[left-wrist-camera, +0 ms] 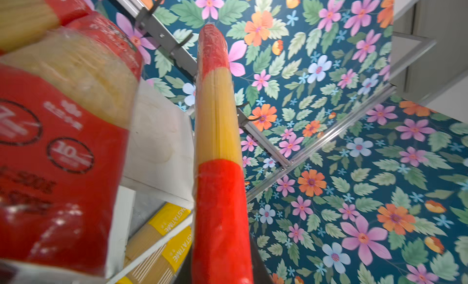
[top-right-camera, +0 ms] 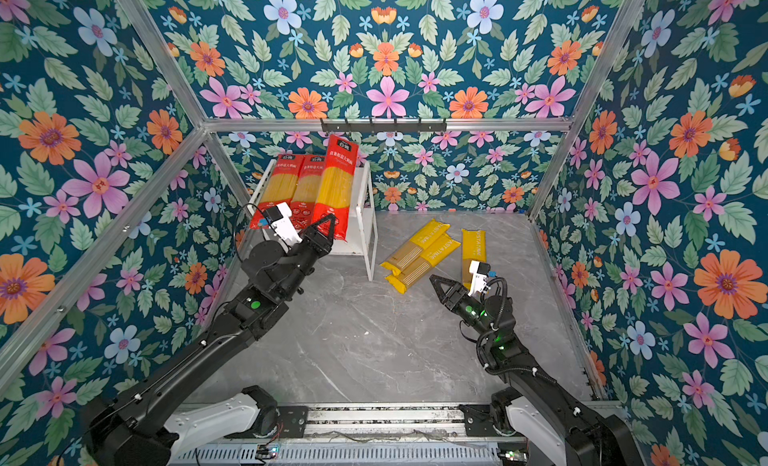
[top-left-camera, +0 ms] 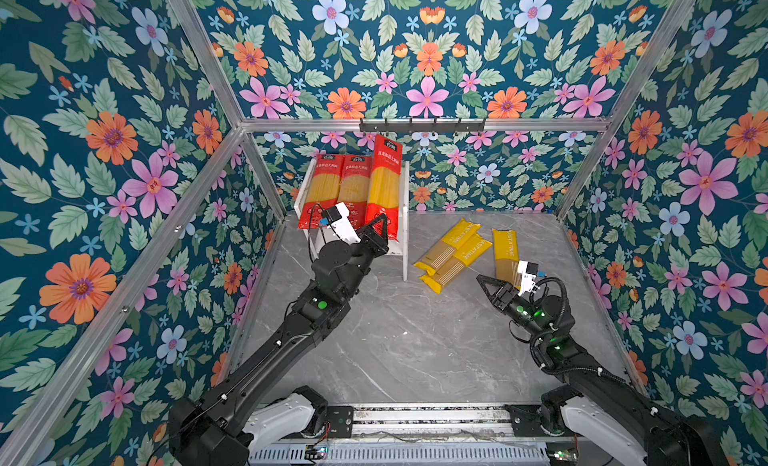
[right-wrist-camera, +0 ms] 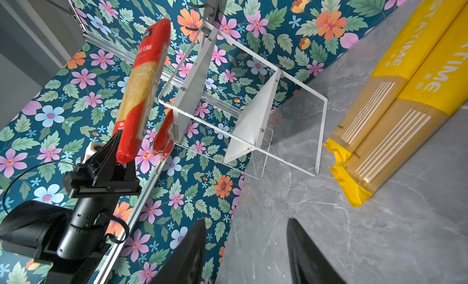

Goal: Place and organize the pasta boxes and bags onto the shelf
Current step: 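Lower the red bag beside the other two bags on the shelf with the left gripper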

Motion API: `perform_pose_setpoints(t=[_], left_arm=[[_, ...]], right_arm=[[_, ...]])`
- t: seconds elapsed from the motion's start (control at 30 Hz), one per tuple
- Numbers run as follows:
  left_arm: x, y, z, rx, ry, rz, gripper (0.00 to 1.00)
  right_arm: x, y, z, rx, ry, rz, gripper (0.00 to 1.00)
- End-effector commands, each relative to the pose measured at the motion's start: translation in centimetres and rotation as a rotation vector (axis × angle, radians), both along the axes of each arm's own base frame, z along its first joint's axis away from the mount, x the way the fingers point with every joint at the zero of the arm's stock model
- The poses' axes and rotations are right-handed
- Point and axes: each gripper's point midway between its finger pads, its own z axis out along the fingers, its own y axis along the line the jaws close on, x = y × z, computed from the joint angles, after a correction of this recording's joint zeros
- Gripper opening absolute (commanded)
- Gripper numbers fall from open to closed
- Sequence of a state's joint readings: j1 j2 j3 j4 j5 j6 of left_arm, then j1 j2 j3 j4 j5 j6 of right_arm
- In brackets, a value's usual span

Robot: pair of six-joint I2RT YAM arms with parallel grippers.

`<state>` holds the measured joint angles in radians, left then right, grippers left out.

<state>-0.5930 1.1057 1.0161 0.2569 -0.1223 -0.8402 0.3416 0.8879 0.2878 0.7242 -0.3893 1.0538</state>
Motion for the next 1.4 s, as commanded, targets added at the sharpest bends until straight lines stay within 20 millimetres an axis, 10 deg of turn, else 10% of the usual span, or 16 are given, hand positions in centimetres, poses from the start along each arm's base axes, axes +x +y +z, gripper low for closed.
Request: perform_pose_setpoints(t=[0.0, 0.43, 0.97, 1.37], left_arm=[[1.0, 0.6, 2.3, -0.086, -0.033, -0.019, 0.0], [5.1, -0.9, -1.0, -0.225, 0.115, -0.116, 0.06], [3.0, 0.1, -3.9, -0.257, 0.19, -0.106, 0.6], [2.6, -0.4, -5.2, -0.278, 0.187, -0.145, 0.34]], right_arm=[[-0.2, -0.1, 0.3, -0.004, -0.015, -0.002, 0.52], [-0.3, -0.1, -0.1, -0.02, -0.003, -0.006, 0.52], [0.2, 0.1, -0.3, -0.017, 0.005, 0.001, 0.52], [0.6, 0.6, -0.4, 0.0, 0.019, 0.02, 0.51]])
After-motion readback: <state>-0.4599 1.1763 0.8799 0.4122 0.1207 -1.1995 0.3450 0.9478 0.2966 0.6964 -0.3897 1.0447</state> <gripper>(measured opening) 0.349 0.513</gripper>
